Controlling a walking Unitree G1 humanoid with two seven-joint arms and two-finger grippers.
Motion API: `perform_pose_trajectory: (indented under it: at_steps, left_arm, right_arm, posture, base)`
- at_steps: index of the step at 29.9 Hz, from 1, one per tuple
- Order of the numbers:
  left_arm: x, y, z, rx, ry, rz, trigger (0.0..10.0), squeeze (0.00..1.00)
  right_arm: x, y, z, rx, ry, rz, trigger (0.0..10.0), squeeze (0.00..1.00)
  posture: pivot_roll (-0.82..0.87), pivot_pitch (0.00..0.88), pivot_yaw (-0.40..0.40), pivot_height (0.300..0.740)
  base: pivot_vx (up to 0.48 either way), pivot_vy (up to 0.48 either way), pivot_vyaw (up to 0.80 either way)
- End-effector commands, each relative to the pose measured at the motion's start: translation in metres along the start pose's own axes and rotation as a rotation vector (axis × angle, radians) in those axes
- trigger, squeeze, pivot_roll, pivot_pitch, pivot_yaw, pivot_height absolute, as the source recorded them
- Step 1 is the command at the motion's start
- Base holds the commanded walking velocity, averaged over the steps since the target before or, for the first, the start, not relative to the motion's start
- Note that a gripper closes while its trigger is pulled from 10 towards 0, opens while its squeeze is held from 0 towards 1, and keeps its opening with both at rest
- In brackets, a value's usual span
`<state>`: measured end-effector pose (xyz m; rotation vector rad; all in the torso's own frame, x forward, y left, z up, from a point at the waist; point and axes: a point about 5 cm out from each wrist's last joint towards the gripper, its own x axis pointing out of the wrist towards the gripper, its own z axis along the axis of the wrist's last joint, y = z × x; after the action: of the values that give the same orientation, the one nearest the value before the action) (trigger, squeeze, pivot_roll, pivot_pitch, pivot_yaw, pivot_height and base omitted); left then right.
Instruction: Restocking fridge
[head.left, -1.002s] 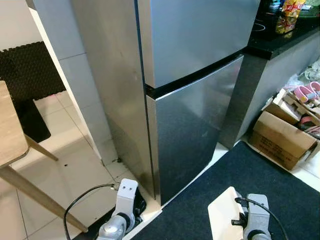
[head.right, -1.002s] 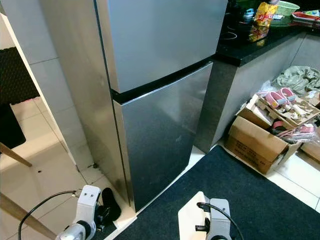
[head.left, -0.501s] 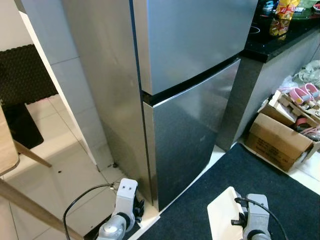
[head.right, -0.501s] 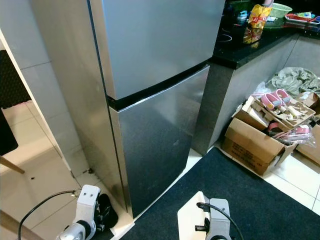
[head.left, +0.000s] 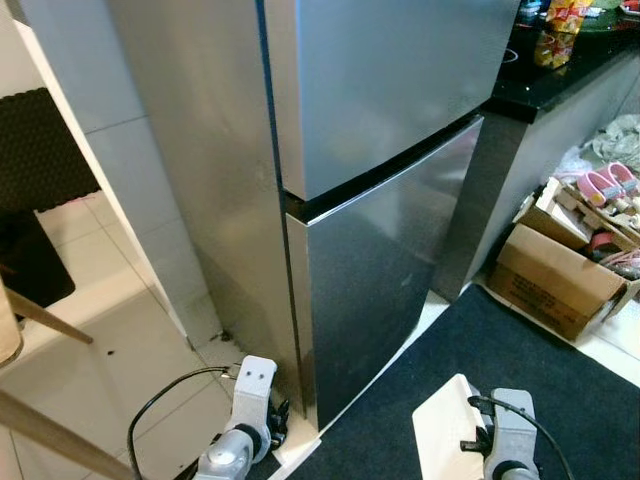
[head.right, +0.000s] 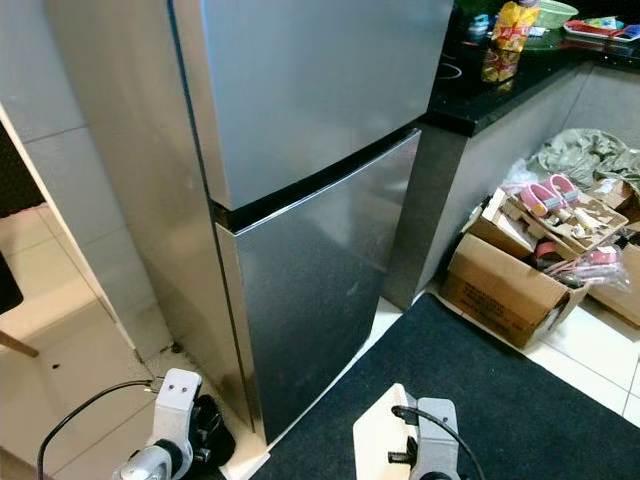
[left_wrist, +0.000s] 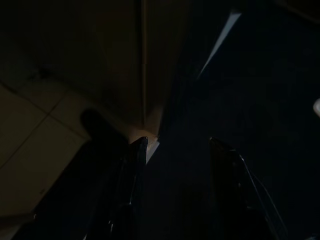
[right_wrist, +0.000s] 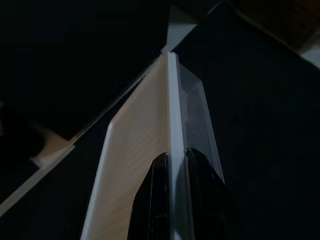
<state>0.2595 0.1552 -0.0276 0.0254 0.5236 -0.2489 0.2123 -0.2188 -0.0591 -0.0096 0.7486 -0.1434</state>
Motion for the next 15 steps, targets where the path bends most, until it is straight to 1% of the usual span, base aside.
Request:
perform_pose_trajectory:
  at_steps: [1, 6, 15]
  left_arm:
    - [-0.0021, 0.0016, -0.004, 0.001, 0.011, 0.004, 10.0, 0.0]
    - [-0.0023, 0.0016, -0.0044, 0.001, 0.012, 0.003, 10.0, 0.0]
    - [-0.0014, 0.0007, -0.0035, 0.006, 0.013, -0.003, 10.0, 0.0]
  right_arm:
    - [0.0006, 0.0045, 0.0028, 0.014, -0.019, 0.009, 10.0, 0.0]
    - [0.0005, 0.0045, 0.0027, 0.014, -0.02, 0.01, 10.0, 0.0]
    - [0.0008, 0.0047, 0.0036, 0.014, -0.021, 0.008, 10.0, 0.0]
  posture:
    - [-0.04, 0.002, 0.022, 0.74]
    - [-0.04, 0.002, 0.022, 0.74]
    - [-0.05, 0.007, 0.022, 0.74]
  base:
    - [0.247, 0.0, 0.0]
    - [0.244, 0.0, 0.0]
    - [0.0, 0.0, 0.0]
